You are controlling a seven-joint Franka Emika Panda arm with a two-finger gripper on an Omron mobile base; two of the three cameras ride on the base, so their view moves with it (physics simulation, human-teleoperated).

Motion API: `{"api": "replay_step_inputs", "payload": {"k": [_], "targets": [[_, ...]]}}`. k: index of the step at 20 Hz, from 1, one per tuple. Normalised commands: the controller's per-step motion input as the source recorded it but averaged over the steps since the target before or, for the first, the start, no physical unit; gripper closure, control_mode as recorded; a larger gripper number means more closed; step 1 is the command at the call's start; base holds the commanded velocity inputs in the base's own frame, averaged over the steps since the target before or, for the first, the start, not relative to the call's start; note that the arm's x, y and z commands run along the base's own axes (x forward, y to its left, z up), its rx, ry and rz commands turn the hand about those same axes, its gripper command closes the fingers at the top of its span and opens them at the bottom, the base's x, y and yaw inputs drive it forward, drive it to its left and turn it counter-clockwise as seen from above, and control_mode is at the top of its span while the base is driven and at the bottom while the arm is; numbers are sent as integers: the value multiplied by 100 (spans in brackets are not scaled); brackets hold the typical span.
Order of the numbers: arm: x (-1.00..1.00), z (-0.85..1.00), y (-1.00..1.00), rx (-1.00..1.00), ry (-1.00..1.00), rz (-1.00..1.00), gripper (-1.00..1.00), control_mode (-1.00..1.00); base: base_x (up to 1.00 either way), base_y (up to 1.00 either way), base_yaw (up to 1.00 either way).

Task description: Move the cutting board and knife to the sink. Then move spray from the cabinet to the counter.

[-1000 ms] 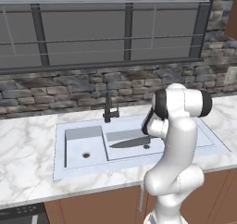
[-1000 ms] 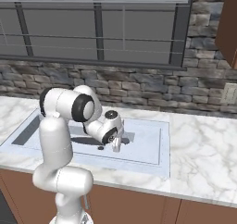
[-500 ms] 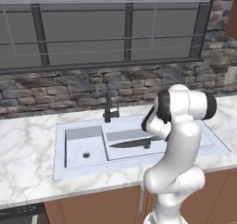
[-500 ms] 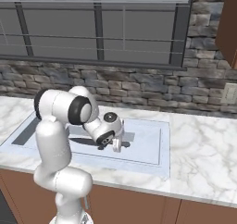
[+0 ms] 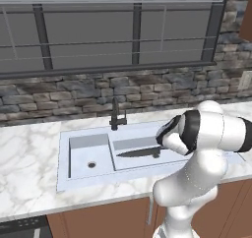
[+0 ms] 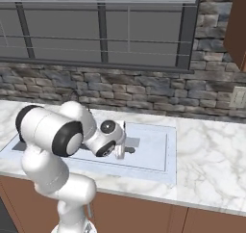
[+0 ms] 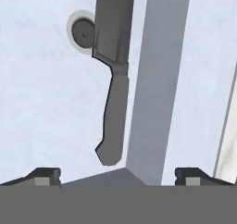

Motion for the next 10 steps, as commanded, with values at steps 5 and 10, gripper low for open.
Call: {"api": "replay_step_inputs", "payload": {"k": [5, 10], "targets": [[-2, 100, 0, 0, 3, 0, -100, -100, 0, 0, 0], [0, 100, 0, -1, 0, 0, -100, -100, 0, 0, 0]]}}
